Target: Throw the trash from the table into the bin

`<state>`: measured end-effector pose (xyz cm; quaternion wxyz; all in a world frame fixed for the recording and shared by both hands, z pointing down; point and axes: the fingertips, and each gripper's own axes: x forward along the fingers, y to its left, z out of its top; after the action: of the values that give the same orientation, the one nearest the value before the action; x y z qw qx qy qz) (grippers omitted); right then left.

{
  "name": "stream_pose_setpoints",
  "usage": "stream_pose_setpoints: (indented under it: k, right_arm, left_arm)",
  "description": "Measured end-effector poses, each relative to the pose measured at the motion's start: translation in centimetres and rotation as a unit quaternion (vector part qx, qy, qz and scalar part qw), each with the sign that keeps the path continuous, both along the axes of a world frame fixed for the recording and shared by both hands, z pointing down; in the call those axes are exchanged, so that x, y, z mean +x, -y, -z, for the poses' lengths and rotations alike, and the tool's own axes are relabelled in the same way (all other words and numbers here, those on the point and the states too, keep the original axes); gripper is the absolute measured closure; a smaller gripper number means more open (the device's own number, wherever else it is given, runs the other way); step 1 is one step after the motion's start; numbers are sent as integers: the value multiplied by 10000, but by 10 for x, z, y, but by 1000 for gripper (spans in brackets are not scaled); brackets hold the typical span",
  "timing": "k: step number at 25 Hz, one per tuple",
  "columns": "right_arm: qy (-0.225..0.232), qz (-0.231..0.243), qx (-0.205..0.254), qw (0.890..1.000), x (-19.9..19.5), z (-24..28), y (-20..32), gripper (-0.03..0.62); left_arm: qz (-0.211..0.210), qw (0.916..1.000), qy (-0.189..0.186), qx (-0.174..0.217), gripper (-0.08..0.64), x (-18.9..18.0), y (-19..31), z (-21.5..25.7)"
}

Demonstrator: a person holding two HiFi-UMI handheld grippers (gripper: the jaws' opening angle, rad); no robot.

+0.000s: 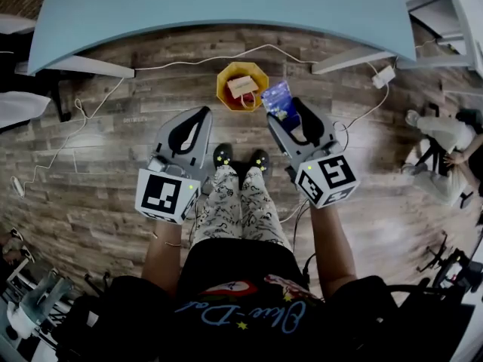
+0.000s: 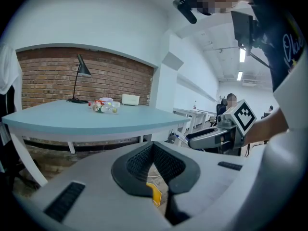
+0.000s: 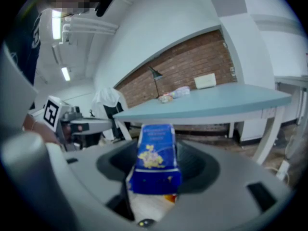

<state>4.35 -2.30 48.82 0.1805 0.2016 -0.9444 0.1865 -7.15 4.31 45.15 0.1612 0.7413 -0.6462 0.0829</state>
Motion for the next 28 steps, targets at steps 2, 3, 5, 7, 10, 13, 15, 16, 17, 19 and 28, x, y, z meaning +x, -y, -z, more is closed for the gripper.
stream_pose_setpoints:
  k: [2,3,5,7,10,13,15,16,17,19,28]
  right_arm:
    - [-22,-5,-28,10000,-2,-11,1,324]
    - [-16,-13,-41,10000,-3,-16,2,324]
    - [25,-36,-71,10000,-6,-24,4,324]
    - [22,-69,-97,9999,-7,-34,6,324]
    - [-86,-88,-127,9998,-9,-53,9,324]
    - [-66,-80,-160,9998,-11,-70,9,324]
    - [-66,-103,-211,9997,-11,-82,8,324]
    - [-83,-116,-238,9996,-12,-89,8,324]
    - [-90,-121,-254,9996,-13,-95,8,324]
    - [-51,-112,-295,9995,-16,-106,9,324]
    - [-334,313,15,9990,-27,-152,2,324]
  left_arm:
    - [60,9999,-64,-57,552,-2,-1,-10]
    - [61,9999,-68,-57,552,-4,-1,-14]
    - [39,10000,-68,-60,552,-5,1,-24]
    - [27,9999,-99,-96,552,-6,2,-35]
    - [62,9997,-134,-191,552,-8,4,-51]
    - [73,9997,-139,-193,552,-10,8,-64]
    - [55,9996,-190,-219,552,-9,10,-72]
    - [19,9995,-213,-250,552,-8,12,-75]
    - [-40,9994,-206,-272,552,-7,14,-79]
    - [-153,9995,-148,-251,552,-7,22,-86]
    - [-161,9994,-219,-220,552,2,26,-124]
